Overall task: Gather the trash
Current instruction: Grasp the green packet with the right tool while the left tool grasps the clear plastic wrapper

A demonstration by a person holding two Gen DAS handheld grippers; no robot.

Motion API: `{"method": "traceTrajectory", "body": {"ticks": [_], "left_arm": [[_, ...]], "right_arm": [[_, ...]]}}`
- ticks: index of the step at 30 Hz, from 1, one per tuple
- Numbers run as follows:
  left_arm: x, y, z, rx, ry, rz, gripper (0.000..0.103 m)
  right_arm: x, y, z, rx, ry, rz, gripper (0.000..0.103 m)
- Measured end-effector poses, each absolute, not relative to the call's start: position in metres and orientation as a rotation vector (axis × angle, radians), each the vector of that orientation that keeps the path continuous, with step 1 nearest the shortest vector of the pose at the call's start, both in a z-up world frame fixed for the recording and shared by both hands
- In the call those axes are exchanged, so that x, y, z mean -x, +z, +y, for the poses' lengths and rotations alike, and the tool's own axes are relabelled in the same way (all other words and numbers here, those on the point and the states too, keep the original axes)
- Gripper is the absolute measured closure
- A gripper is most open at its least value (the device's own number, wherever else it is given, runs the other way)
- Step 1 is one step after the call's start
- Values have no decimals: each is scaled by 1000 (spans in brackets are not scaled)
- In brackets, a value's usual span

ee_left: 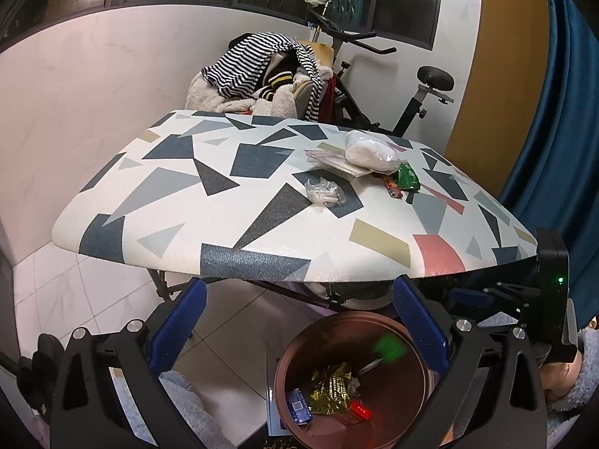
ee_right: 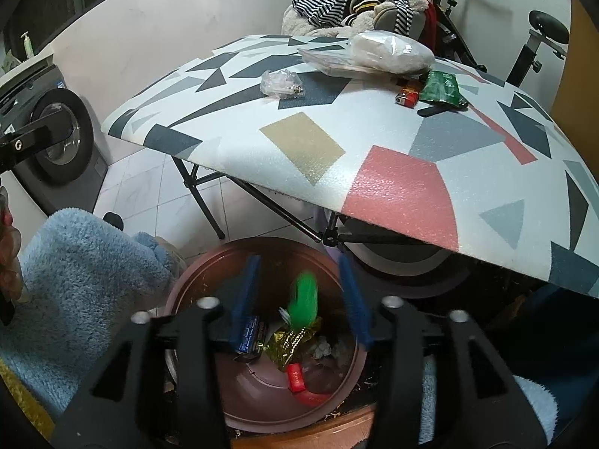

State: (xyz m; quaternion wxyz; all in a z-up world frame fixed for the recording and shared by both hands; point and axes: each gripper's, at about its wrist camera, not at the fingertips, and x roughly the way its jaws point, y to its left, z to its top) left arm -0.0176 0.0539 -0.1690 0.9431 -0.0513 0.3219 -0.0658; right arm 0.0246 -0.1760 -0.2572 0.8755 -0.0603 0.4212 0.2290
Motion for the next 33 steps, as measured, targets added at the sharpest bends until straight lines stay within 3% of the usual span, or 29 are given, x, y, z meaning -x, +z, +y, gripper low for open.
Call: {"method": "traceTrajectory", "body": {"ticks": [2,5,22,33], "left_arm": [[18,-169,54,105,-134,656,6],[17,-169,54,103,-134,656,6],[16,-164,52,83,-195,608,6],[-6,-147,57,24,-216,569,6]], "right_arm": [[-25,-257,-175,127,482,877,23],[-25,-257,-176,123,482,878,8],[-31,-249,-192,43,427,857,6],[-55,-224,-242,-150,354,798,6]]}}
